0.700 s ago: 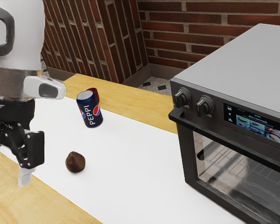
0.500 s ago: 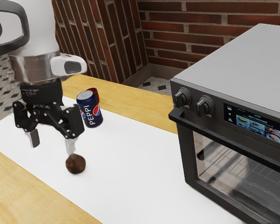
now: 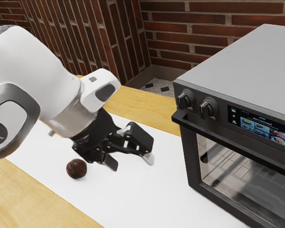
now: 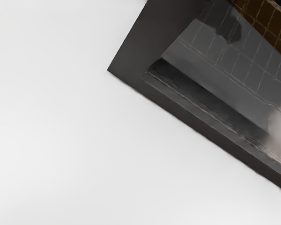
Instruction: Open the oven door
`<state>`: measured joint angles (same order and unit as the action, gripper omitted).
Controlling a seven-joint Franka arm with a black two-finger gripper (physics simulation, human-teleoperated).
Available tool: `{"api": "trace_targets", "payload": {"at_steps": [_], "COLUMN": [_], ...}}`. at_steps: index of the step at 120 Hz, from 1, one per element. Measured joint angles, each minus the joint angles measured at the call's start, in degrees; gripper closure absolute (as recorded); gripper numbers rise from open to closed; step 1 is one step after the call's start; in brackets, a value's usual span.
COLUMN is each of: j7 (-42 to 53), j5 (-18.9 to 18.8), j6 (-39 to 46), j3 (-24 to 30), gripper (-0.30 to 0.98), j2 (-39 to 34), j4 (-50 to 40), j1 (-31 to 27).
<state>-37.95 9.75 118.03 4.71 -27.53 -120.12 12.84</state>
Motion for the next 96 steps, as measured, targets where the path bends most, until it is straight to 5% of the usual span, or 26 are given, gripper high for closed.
{"api": "trace_targets", "payload": {"at_steps": [25,96], "j7": [-6.1,-24.6], "j5": [-2.3,-3.3], "j6": [7.2,20.4], "j3": [0.7,1.4], "gripper": [0.00,0.00], "j2": [7.7,7.7], "j4": [6.4,2.0], "j1": [4.3,6.2]}}
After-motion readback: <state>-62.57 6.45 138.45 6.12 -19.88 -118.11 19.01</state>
